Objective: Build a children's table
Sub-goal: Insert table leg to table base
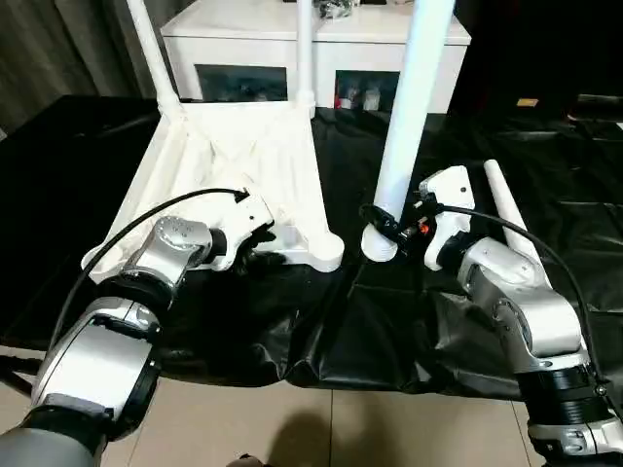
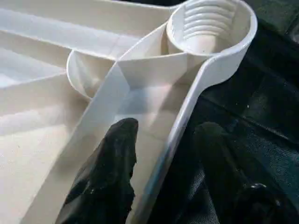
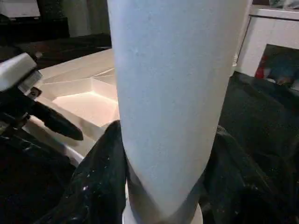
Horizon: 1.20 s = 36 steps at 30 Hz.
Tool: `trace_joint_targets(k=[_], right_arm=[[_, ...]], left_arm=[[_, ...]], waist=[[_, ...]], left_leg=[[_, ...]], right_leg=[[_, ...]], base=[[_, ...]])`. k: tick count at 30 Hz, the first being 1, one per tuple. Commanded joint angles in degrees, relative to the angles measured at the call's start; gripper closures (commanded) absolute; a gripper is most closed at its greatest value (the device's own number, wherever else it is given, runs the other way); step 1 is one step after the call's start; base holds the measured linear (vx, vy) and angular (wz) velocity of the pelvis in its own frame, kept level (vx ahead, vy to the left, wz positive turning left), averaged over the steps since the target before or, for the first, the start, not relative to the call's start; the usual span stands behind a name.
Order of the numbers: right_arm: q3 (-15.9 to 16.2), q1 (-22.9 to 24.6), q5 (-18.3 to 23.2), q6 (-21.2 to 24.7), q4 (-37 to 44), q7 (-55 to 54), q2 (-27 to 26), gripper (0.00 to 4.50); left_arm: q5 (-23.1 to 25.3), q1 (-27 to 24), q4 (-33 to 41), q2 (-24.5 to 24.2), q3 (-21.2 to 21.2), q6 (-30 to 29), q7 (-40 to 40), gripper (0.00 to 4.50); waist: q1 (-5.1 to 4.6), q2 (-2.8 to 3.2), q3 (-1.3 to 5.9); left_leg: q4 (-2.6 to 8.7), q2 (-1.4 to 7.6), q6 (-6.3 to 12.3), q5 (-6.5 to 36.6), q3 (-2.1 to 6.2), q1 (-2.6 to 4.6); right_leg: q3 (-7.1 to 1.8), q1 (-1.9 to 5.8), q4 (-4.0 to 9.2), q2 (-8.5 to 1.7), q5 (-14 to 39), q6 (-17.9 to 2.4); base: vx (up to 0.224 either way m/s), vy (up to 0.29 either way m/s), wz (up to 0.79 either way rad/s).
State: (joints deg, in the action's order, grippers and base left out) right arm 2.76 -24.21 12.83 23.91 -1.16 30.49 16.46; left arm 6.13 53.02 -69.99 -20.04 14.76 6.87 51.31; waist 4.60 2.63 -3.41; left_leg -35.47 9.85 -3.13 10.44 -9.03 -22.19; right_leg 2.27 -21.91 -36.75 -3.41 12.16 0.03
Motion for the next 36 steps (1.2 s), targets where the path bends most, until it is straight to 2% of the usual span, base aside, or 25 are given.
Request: trace_joint_targets(k=[1, 2, 4, 5, 7, 8, 10, 11, 14, 16, 18, 19, 21, 25, 27, 28, 29, 30, 32, 33, 34, 35, 36], right_arm=[[0.0, 0.1, 0.1, 0.5, 2.0, 0.0, 0.2, 2.66], [0.0, 0.2, 0.1, 0.6, 2.2, -0.1, 0.2, 2.66], [-0.1, 0.2, 0.3, 0.6, 2.5, -0.3, 0.2, 2.66], [-0.3, 0.2, 0.4, 0.7, 2.9, -0.5, 0.1, 2.66], [-0.4, 0.3, 0.5, 0.8, 3.0, -0.6, 0.1, 2.66], [-0.7, 0.7, 0.7, 1.0, 3.8, -0.6, 0.3, 2.66], [-0.8, 1.0, 0.8, 1.1, 4.2, -0.5, 0.3, 2.66], [-0.9, 1.5, 0.9, 1.2, 4.7, -0.5, 0.5, 2.66], [-1.2, 3.3, 1.3, 2.2, 7.2, -0.7, 0.9, 2.66], [-1.3, 4.7, 1.6, 2.8, 8.8, -0.8, 1.0, 2.66], [-1.2, 5.9, 1.9, 3.8, 10.5, -1.1, 1.1, 2.66], [-1.2, 6.1, 2.1, 4.5, 11.4, -1.2, 1.0, 2.66], [-1.0, 7.2, 2.4, 5.4, 13.3, -1.4, 1.0, 2.66], [-0.9, 6.2, 2.8, 6.3, 13.8, -0.9, 1.4, 2.66], [-0.7, 5.8, 2.7, 6.3, 13.7, -1.2, 1.2, 2.66], [-0.7, 5.2, 2.7, 6.1, 13.1, -1.2, 0.9, 2.66], [-0.8, 4.1, 2.6, 5.6, 12.0, -1.4, 0.5, 2.66], [-0.8, 3.7, 2.5, 5.3, 11.4, -1.4, 0.3, 2.66], [-1.3, 2.0, 3.0, 5.0, 9.8, -1.4, -0.5, 2.66], [-1.4, 1.7, 3.3, 5.0, 9.4, -1.4, -0.8, 2.66], [-1.4, 1.7, 3.3, 5.0, 9.4, -1.4, -0.8, 2.66], [-1.4, 1.4, 3.6, 4.8, 8.7, -1.2, -1.0, 2.66], [-1.0, 1.8, 3.6, 4.2, 8.0, -0.9, -1.1, 2.66]], left_arm=[[1.0, 1.5, -1.2, 0.0, -0.4, 0.9, -1.1, 2.48], [1.2, 1.9, -2.1, 0.3, -0.6, 1.2, -2.0, 2.62], [1.5, 2.4, -3.0, 0.6, -0.8, 1.6, -3.1, 2.84], [1.8, 2.6, -3.5, 0.7, -0.7, 1.7, -3.6, 2.84], [2.0, 2.6, -3.6, 0.8, -0.7, 1.7, -3.7, 3.13], [2.5, 2.5, -4.0, 0.9, -0.3, 1.8, -4.0, 3.13], [2.8, 2.4, -4.1, 0.9, -0.2, 1.9, -4.1, 3.23], [2.9, 2.2, -4.2, 1.0, -0.1, 1.9, -4.0, 3.29], [3.3, 1.4, -4.7, 1.6, 0.0, 2.2, -3.0, 3.57], [3.7, 0.7, -4.9, 1.8, 0.0, 2.8, -3.4, 3.69], [4.3, 0.0, -5.2, 2.1, 0.1, 3.2, -4.5, 3.81], [4.8, -0.2, -5.3, 2.1, 0.3, 3.5, -5.0, 3.85], [5.6, -0.9, -5.3, 1.9, 0.7, 3.9, -5.4, 4.01], [5.4, -1.7, -4.8, 0.6, 1.1, 3.5, 1.8, 4.24], [4.8, -2.0, -4.4, 0.0, 0.8, 3.8, 4.6, 4.32], [4.0, -2.1, -3.8, -0.4, 0.3, 3.5, 7.1, 4.36], [3.0, -2.4, -2.6, -1.2, -0.2, 3.3, 11.3, 4.48], [2.7, -2.6, -2.0, -1.6, -0.3, 3.4, 12.8, 4.48], [1.9, -4.5, 2.5, -3.3, 0.0, 3.8, 16.3, 4.48], [1.6, -5.2, 4.0, -3.7, 0.0, 3.7, 17.1, 4.48], [1.6, -5.2, 4.0, -3.7, 0.0, 3.7, 17.1, 4.48], [1.3, -6.1, 5.7, -4.0, 0.0, 3.7, 17.9, 4.48], [0.5, -8.5, 9.3, -4.3, 0.1, 3.5, 18.9, 4.48]], waist=[[-0.13, 0.43, 4.33], [-0.13, 0.60, 4.32], [-0.16, 0.51, 4.26], [-0.10, 1.22, 4.25], [-0.13, 0.70, 4.24], [-0.10, 1.07, 4.25], [-0.13, 1.00, 4.20], [-0.14, 1.30, 4.15], [-0.29, 1.00, 4.10], [-0.41, 1.33, 4.06], [-0.69, 1.34, 4.09], [-0.98, 1.03, 4.19], [-1.56, 1.08, 4.16], [-2.28, 1.24, 4.13], [-2.25, 1.25, 4.16], [-2.29, 1.14, 4.20], [-2.26, 0.62, 4.26], [-2.14, 0.90, 4.30], [-1.74, -0.91, 4.46], [-1.35, -0.22, 4.57], [-1.35, -0.22, 4.57], [-1.16, 0.16, 4.47], [-0.90, -0.19, 4.48]], left_leg=[[4.67, 2.95, -0.31, 12.5, 1.02, 1.53], [4.67, 2.96, -0.36, 12.6, 1.05, 1.57], [4.72, 2.96, -0.63, 13.3, 1.05, 1.62], [4.67, 2.96, -0.81, 13.4, 1.11, 1.65], [4.76, 2.99, -0.83, 13.7, 1.07, 1.60], [4.69, 2.97, -0.86, 13.6, 1.08, 1.61], [4.75, 2.95, -0.80, 14.2, 1.09, 1.61], [4.80, 3.00, -0.84, 14.4, 1.14, 1.59], [4.88, 2.95, -0.57, 14.4, 1.10, 1.53], [4.94, 2.99, -0.44, 14.3, 1.17, 1.46], [5.00, 3.05, -0.40, 14.4, 1.22, 1.39], [4.99, 2.95, -0.10, 13.6, 1.20, 1.28], [4.96, 2.81, 0.35, 12.5, 1.26, 0.98], [5.04, 2.65, 1.15, 12.0, 1.29, 0.82], [5.01, 2.67, 1.27, 12.0, 1.19, 1.06], [4.97, 2.66, 1.34, 11.7, 1.11, 1.06], [5.03, 2.71, 1.71, 10.6, 1.00, 1.02], [4.98, 2.73, 1.87, 10.1, 1.04, 1.04], [4.96, 2.80, 3.33, 7.7, 0.62, 1.05], [4.93, 2.96, 3.83, 6.1, 0.70, 0.94], [4.93, 2.96, 3.83, 6.1, 0.70, 0.94], [4.95, 3.28, 3.55, 6.7, 0.53, 1.44], [5.13, 3.55, 3.31, 6.9, 0.63, 1.35]], right_leg=[[-2.67, 2.67, 4.40, -4.94, 1.5, -15.8], [-2.69, 2.60, 4.43, -4.99, 1.6, -15.8], [-2.68, 2.54, 4.53, -4.92, 2.0, -15.8], [-2.77, 2.49, 4.51, -5.01, 2.1, -15.8], [-2.79, 2.61, 4.57, -4.96, 2.0, -15.8], [-2.80, 2.58, 4.55, -5.04, 2.0, -15.9], [-2.80, 2.61, 4.74, -4.93, 2.8, -15.6], [-2.82, 2.58, 4.75, -4.94, 3.0, -15.5], [-2.82, 2.61, 4.88, -4.90, 4.1, -15.1], [-2.82, 2.58, 4.98, -4.94, 4.9, -15.0], [-2.82, 2.67, 4.97, -4.90, 3.9, -15.0], [-2.79, 2.81, 4.90, -4.90, 2.8, -15.2], [-2.69, 3.05, 4.81, -4.86, 2.2, -15.2], [-2.63, 3.17, 5.07, -4.99, 3.2, -15.1], [-2.65, 2.95, 5.25, -5.01, 3.6, -15.4], [-2.68, 2.96, 5.24, -5.01, 3.3, -15.5], [-2.61, 2.97, 5.06, -4.98, 1.7, -16.2], [-2.63, 2.93, 4.87, -5.09, 1.3, -16.4], [-2.55, 2.95, 4.73, -5.14, -1.0, -16.8], [-2.52, 2.87, 4.37, -5.48, -1.6, -16.7], [-2.52, 2.87, 4.37, -5.48, -1.6, -16.7], [-2.49, 2.27, 4.45, -5.19, -1.9, -16.7], [-2.48, 2.54, 4.09, -5.41, -2.6, -16.8]], base=[[0.000, 0.000, 0.00], [0.000, 0.000, 0.00], [0.000, 0.000, 0.00], [0.000, 0.000, 0.00], [0.000, 0.000, 0.00], [0.000, 0.000, 0.00], [0.000, 0.000, 0.00], [0.000, 0.000, 0.00], [0.000, 0.000, 0.00], [0.000, 0.000, 0.00], [0.000, 0.000, 0.00], [0.000, 0.000, 0.00], [0.000, 0.000, 0.00], [0.000, 0.000, 0.00], [0.000, 0.000, 0.00], [0.000, 0.000, 0.00], [0.000, 0.000, 0.00], [0.000, 0.000, 0.00], [0.000, 0.000, 0.00], [0.000, 0.000, 0.00], [0.000, 0.000, 0.00], [0.000, 0.000, 0.00], [0.000, 0.000, 0.00]])
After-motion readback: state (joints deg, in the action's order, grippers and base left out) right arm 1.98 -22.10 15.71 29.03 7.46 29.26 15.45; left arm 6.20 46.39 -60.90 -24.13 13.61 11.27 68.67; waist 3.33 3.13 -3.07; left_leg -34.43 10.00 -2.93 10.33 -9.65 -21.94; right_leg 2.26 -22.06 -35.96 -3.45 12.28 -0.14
